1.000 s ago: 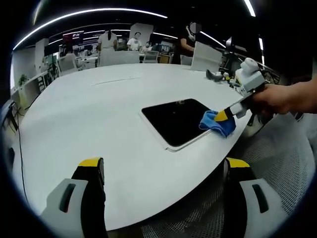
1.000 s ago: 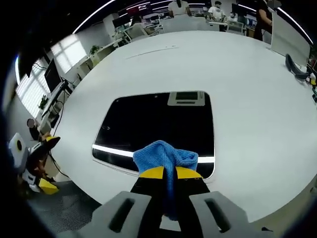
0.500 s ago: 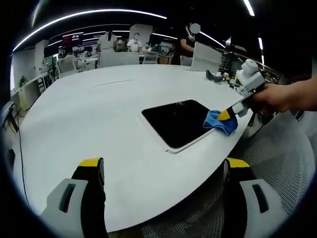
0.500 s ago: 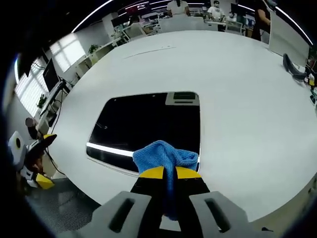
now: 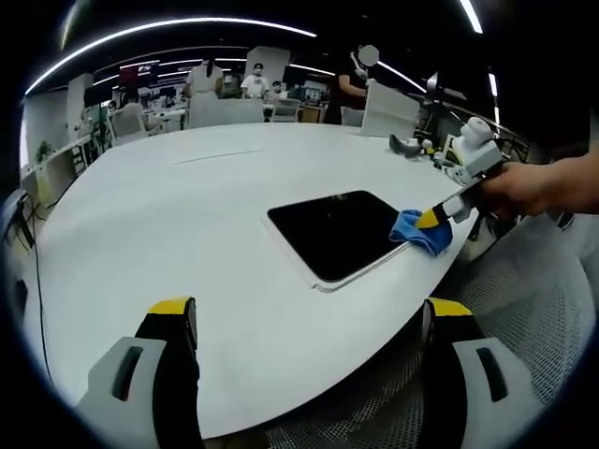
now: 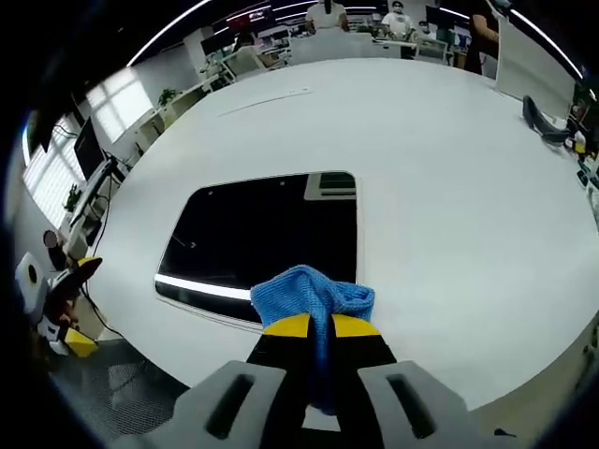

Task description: Wipe the mirror surface with the cleaning cloth until all visible marks leave the cleaned area.

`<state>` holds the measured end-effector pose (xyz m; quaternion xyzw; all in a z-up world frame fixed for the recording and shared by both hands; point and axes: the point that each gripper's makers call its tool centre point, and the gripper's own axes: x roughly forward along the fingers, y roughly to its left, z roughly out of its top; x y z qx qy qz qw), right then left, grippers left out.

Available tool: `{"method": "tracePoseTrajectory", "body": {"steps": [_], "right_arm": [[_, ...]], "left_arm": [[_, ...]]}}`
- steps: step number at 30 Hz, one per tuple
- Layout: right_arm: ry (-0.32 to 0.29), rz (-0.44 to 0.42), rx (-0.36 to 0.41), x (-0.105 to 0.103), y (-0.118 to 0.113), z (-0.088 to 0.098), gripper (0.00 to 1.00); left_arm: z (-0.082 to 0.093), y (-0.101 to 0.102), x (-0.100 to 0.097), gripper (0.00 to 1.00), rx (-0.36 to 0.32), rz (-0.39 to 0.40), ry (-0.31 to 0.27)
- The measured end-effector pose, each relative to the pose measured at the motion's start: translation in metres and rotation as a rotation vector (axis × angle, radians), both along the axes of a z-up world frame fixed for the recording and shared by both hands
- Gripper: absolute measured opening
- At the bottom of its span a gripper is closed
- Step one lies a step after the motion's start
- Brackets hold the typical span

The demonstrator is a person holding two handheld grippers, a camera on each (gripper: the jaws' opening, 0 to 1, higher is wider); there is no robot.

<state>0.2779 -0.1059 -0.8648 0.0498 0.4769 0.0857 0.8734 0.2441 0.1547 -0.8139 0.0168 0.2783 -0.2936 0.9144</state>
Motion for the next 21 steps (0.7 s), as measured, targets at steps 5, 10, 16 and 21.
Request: {"method": "tracePoseTrajectory", "body": {"steps": [5,10,16,21], "right_arm": [[0.002,-0.005,-0.013,0.0014,-0.0018,-0.0003,0.01],[0.004,0.003,-0.022,0.0010,-0.0032,-0.0002,0.01],[0.001,-0.015,-0.010,-0.0008,-0.0099,-0.0004,0.01],[-0.001,-0.014,-0.017,0.0041,-0.0081,-0.0009,0.01]], "left_arm": [[0.0009,0.0023,0.0008,0.99,-0.003,0.015,-0.006],[0.0017,0.0029,0.0016,0.99,-0.006,0.025,-0.008],[0.0014,0.0018,0.0019,0.99,-0.002,0.016,-0.006],[0.0012,0.0024,0.0017,0.99,-0.001,0.019,-0.002]]}}
